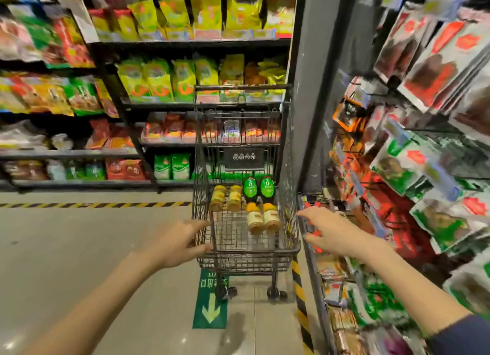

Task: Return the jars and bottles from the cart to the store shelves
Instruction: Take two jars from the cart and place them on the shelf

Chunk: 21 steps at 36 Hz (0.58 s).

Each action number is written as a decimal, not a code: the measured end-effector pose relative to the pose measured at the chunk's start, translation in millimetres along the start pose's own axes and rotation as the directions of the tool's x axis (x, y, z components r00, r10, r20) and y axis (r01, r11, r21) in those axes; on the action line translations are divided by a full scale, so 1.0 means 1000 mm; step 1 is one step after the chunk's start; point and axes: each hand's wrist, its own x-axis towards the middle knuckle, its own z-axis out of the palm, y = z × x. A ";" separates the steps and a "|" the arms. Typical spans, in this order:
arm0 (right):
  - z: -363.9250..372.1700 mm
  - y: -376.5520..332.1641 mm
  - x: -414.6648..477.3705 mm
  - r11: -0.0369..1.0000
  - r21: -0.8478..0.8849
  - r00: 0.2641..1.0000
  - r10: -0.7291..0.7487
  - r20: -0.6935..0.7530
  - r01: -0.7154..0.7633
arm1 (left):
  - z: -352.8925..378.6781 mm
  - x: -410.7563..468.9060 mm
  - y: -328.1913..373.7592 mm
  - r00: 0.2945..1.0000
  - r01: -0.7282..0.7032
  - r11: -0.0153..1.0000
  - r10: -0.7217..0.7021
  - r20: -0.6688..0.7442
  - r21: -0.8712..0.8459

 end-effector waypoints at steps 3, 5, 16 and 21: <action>0.004 0.008 0.034 1.000 0.016 0.999 -0.013 0.039 0.013 | 0.004 0.029 -0.011 0.999 0.016 1.000 -0.015 0.030 -0.021; 0.005 0.014 0.058 1.000 0.012 0.999 -0.022 0.049 0.022 | 0.007 0.051 -0.020 0.998 0.026 0.999 -0.024 0.053 -0.041; 0.009 0.043 0.191 0.986 0.131 0.985 0.086 0.149 -0.106 | 0.022 0.206 -0.077 0.980 -0.030 0.999 0.036 0.196 -0.035; 0.016 0.055 0.235 0.955 0.236 0.974 0.140 0.179 -0.181 | 0.038 0.268 -0.092 0.952 -0.040 0.996 0.063 0.299 -0.081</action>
